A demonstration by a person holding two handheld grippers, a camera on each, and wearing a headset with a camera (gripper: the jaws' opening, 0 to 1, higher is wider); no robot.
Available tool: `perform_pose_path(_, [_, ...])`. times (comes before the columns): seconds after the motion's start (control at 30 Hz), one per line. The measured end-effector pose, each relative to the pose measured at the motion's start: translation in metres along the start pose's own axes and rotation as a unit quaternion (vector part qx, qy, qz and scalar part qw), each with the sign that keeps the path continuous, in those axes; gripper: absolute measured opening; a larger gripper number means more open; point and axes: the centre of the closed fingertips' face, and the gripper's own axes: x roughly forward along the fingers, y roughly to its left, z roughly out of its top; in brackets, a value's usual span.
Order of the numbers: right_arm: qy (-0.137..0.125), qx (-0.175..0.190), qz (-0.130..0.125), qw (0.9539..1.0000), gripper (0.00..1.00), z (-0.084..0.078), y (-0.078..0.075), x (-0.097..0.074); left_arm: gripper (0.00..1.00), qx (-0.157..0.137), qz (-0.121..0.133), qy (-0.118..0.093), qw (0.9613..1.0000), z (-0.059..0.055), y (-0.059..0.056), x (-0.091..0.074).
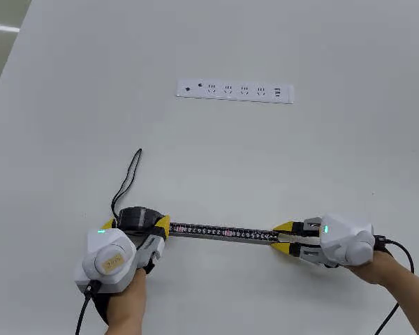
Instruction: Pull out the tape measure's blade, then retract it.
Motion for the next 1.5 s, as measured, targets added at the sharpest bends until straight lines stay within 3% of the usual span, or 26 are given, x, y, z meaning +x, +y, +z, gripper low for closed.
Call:
perform_pose_path(0.53, [0.003,0.003,-0.002,1.0000,0.14,-0.0002,-0.0006,0.0003,0.63,0.008,0.013,-0.009,0.9998,-0.0002,-0.0002,0.0034])
perform_pose_path(0.8, [0.003,0.004,-0.002,1.0000,0.14,-0.0004,-0.0016,-0.0001,0.61,0.011,0.016,-0.026,0.9995,0.0008,-0.0005,0.0030])
perform_pose_path(1.5, [-0.002,0.003,0.002,1.0000,0.13,0.0042,0.0016,-0.0001,0.60,0.016,0.013,-0.019,0.9996,-0.0009,-0.0002,0.0031])
